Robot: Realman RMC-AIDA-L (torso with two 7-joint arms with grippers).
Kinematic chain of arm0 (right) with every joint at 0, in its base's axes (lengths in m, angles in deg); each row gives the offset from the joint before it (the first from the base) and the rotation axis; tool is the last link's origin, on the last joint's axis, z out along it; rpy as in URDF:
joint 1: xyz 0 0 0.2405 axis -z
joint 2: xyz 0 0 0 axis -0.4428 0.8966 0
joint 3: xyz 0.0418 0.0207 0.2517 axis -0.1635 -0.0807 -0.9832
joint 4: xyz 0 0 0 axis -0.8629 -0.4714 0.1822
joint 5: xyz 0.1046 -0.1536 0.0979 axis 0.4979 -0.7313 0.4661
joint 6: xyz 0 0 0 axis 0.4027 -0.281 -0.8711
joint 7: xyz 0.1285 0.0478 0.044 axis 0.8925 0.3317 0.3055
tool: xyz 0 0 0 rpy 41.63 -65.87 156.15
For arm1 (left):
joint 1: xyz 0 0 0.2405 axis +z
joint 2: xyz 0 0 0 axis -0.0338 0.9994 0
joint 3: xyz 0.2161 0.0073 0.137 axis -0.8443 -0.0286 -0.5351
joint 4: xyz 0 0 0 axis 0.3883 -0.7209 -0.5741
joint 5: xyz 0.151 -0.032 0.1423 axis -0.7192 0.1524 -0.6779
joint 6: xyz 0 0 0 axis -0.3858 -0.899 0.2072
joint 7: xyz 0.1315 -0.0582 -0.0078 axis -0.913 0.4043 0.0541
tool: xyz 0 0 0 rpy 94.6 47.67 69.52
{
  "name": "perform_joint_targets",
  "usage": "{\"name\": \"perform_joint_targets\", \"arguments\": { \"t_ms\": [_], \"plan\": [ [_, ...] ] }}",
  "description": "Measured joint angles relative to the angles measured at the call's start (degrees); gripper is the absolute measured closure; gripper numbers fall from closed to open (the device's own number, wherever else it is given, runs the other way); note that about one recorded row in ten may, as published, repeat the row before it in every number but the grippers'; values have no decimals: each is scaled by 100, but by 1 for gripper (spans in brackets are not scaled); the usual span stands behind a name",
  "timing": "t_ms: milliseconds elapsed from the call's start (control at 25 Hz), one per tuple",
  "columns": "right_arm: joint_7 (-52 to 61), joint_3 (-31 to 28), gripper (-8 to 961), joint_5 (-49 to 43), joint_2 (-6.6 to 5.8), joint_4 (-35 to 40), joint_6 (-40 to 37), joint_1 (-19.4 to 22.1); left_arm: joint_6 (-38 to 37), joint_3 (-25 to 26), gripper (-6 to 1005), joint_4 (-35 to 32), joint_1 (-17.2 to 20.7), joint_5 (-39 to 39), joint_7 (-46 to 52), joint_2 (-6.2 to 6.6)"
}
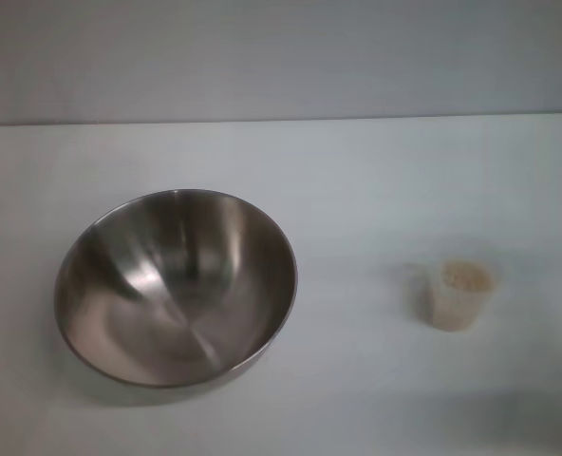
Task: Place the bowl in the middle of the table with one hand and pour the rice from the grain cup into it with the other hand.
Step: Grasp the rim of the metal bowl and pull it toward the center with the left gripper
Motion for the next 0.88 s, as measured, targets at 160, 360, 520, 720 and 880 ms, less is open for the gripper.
{"name": "perform_joint_targets", "arguments": {
  "t_ms": [160, 360, 520, 720, 880],
  "plan": [
    [0, 0, 423, 0, 0, 0, -1, 42, 0, 4, 311, 0, -3, 0, -4, 0],
    [0, 0, 424, 0, 0, 1, -2, 81, 70, 10, 312, 32, -12, 20, -17, -11],
    [0, -1, 424, 1, 0, 11, -1, 96, 731, 162, 313, 628, 63, 71, -7, -2],
    [0, -9, 424, 17, -4, 50, -5, 103, 3723, 479, 313, 3240, 543, -14, -374, 49],
    [-1, 11, 425, 11, -16, 61, 0, 115, 6220, 779, 314, 5165, 789, -153, -493, 46]
  ]
}}
